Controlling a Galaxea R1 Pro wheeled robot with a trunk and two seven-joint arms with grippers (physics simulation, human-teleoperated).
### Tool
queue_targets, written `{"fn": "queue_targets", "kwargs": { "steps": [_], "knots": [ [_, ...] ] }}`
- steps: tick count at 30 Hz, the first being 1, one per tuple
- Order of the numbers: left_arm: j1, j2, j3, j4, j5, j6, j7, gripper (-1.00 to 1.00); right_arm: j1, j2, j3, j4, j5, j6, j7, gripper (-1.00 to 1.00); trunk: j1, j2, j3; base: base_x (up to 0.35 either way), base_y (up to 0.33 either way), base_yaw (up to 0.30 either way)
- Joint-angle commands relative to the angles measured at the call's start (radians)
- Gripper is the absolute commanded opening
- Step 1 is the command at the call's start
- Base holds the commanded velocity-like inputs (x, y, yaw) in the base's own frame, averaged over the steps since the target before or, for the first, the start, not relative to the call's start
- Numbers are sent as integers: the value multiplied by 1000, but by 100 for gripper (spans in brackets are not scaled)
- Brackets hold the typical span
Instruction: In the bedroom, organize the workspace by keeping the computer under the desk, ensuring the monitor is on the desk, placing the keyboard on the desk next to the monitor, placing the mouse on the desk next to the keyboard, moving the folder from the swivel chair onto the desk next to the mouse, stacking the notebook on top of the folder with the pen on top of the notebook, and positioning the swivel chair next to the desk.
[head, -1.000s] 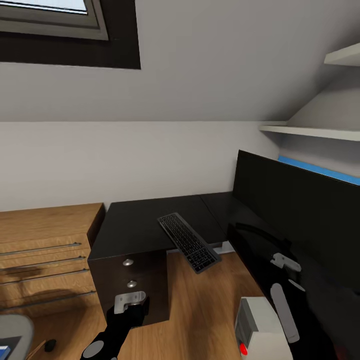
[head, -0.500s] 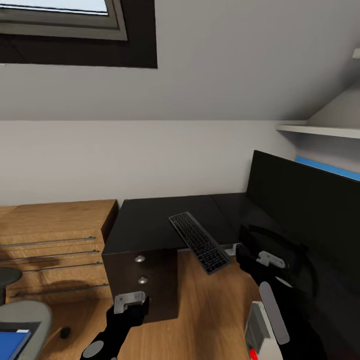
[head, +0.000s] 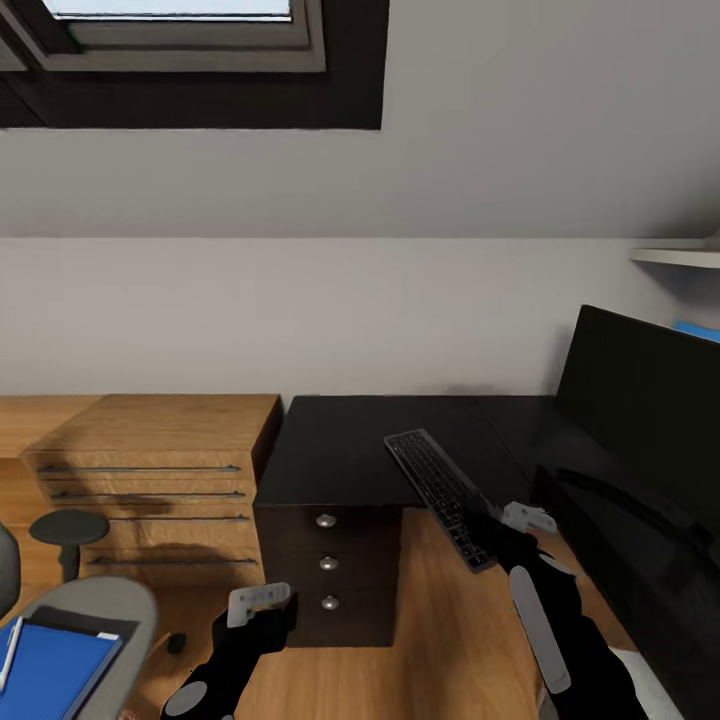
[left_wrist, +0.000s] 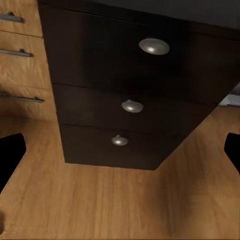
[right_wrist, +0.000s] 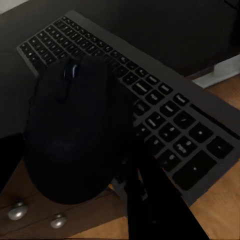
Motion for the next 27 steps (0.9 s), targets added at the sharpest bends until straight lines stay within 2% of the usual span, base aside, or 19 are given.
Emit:
{"fn": "queue_targets", "kwargs": {
  "steps": [1,5,14,27],
  "knots": [
    [0,0,-1,-1,10,3,8,100,0,1,2,-1,-12,3,-8,-100,0,-1,-2,56,50,258],
    [0,0,-2,-1,10,3,8,100,0,0,13,1,-11,3,-8,-100,0,-1,-4,22,20,240],
    [0,0,-3,-1,10,3,8,100,33,-10,80,-9,-10,2,-7,-100,0,-1,-6,3,3,51],
    [0,0,-2,-1,10,4,8,100,39,-8,82,-58,-17,6,-8,-100,0,-1,-6,0,0,4]
  ]
}}
